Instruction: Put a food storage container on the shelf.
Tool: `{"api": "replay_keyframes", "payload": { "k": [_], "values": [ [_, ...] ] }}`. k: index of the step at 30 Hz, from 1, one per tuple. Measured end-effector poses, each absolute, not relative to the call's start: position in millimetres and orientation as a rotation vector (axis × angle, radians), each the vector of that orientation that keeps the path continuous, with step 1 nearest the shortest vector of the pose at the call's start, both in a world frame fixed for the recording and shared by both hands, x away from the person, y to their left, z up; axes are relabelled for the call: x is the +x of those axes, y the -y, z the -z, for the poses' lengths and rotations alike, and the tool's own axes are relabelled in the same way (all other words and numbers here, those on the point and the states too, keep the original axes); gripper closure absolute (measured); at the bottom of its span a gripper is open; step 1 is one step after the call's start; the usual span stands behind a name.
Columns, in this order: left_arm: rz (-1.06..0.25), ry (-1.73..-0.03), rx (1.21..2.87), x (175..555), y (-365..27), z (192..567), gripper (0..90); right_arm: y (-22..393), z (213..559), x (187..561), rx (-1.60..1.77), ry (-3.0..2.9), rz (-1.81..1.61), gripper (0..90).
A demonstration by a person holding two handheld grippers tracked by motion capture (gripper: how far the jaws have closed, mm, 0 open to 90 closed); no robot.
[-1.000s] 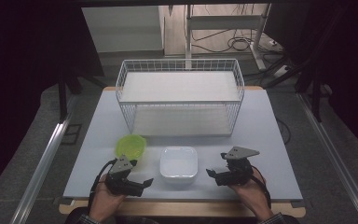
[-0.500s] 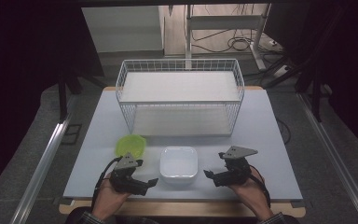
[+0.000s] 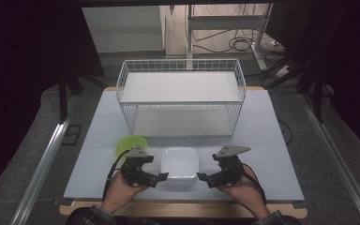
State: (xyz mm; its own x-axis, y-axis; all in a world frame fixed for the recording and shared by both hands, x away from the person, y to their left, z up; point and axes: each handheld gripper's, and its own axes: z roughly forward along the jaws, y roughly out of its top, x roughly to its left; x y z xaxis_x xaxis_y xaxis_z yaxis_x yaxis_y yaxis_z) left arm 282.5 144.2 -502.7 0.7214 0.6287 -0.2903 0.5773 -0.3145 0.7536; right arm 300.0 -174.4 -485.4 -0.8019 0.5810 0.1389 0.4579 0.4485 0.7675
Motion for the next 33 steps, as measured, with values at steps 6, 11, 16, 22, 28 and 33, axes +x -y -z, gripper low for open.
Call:
{"api": "replay_keyframes", "payload": {
  "k": [6, 11, 16, 22, 28, 33],
  "values": [
    [-0.029, -0.939, 2.018, 294, -131, 507, 4.9, 162, 487, 308, 0.973, -2.596, -1.314, 8.9],
    [0.005, -0.943, 2.014, 302, -126, 508, 4.6, 155, 492, 321, 1.035, -2.649, -1.321, 11.2],
    [0.049, -0.957, 2.006, 308, -125, 510, 6.4, 148, 495, 327, 1.060, -2.690, -1.328, 16.3],
    [0.042, -0.985, 2.020, 302, -130, 503, 18.2, 147, 489, 323, 1.146, -2.711, -1.277, 28.4],
    [0.028, -1.009, 2.011, 293, -135, 497, 34.3, 150, 479, 309, 1.171, -2.661, -1.227, 45.2],
    [-0.008, -1.016, 2.014, 283, -137, 493, 44.1, 151, 475, 299, 1.204, -2.627, -1.220, 55.4]
  ]
}}
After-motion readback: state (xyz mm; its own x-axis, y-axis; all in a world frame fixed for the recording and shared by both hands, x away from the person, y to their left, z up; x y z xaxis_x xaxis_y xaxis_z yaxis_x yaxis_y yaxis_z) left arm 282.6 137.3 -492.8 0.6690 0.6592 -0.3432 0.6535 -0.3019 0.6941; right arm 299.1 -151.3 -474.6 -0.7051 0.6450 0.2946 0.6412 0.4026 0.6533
